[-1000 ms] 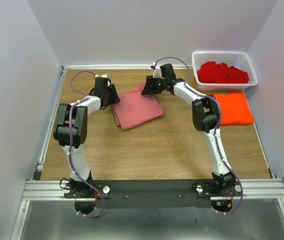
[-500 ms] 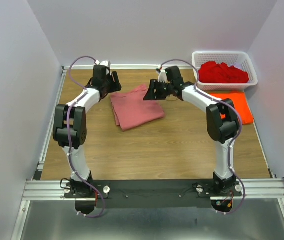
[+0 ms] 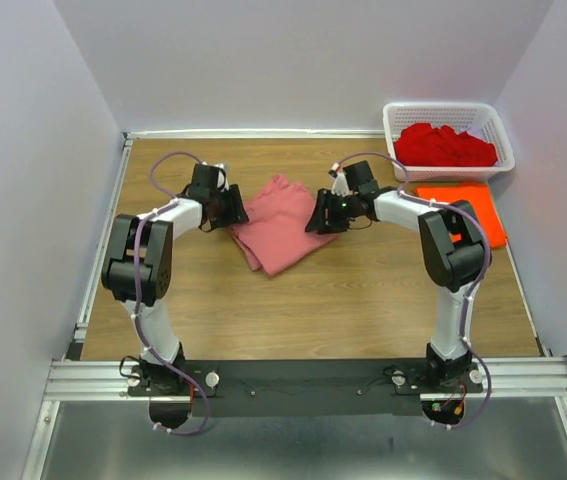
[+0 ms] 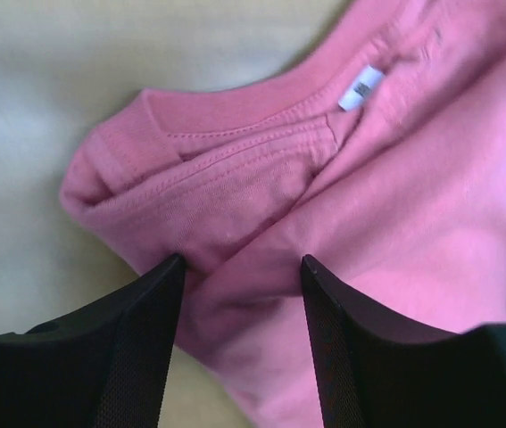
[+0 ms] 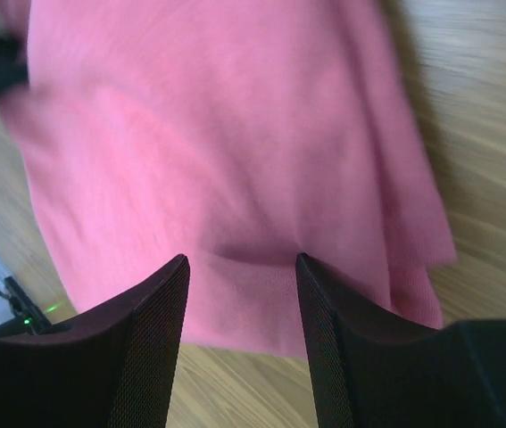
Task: Fold and stack the t-shirts
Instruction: Fold the tshirt
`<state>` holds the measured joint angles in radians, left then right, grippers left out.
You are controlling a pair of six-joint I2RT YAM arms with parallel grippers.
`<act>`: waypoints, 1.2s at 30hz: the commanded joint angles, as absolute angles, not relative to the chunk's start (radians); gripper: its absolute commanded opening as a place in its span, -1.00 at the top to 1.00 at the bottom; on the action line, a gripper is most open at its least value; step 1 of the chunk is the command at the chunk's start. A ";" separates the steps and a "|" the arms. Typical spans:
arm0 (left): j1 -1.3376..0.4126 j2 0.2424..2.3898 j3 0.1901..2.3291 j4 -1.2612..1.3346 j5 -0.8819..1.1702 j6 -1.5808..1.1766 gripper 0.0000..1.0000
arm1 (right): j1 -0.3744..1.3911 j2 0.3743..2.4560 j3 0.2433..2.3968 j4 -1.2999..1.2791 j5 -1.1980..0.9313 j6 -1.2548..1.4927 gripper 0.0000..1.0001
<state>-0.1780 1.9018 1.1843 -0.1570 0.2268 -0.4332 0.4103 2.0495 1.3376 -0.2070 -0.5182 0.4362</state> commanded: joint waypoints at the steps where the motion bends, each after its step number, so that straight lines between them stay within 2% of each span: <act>1: -0.256 1.768 1.020 -0.241 0.340 -0.491 -0.25 | 0.315 1.987 1.290 -0.281 -0.416 0.370 -0.17; 6: -0.483 1.632 0.824 -0.155 0.457 -0.615 -0.25 | 0.282 1.977 1.428 -0.428 -0.264 0.220 -0.20; 10: -0.587 1.539 0.810 -0.098 0.476 -0.664 -0.32 | 0.284 1.951 1.491 -0.494 -0.222 0.196 -0.23; 15: -0.584 1.326 0.769 -0.072 0.309 -0.732 -0.36 | 0.348 1.843 1.474 -0.520 -0.183 0.233 -0.26; 17: -0.571 1.257 0.743 -0.069 0.250 -0.764 -0.36 | 0.428 1.790 1.445 -0.528 -0.124 0.276 -0.27; 19: -0.529 1.236 0.692 -0.036 0.213 -0.776 -0.27 | 0.491 1.766 1.428 -0.540 -0.044 0.325 -0.26; 25: -0.407 1.319 0.638 0.107 0.250 -0.738 0.06 | 0.725 1.792 1.440 -0.597 0.179 0.517 -0.23; 30: -0.390 1.411 0.701 0.161 0.308 -0.701 0.07 | 0.778 1.899 1.525 -0.614 0.207 0.571 -0.10; 36: -0.390 1.511 0.736 0.186 0.344 -0.690 0.09 | 0.799 1.996 1.575 -0.637 0.213 0.594 -0.05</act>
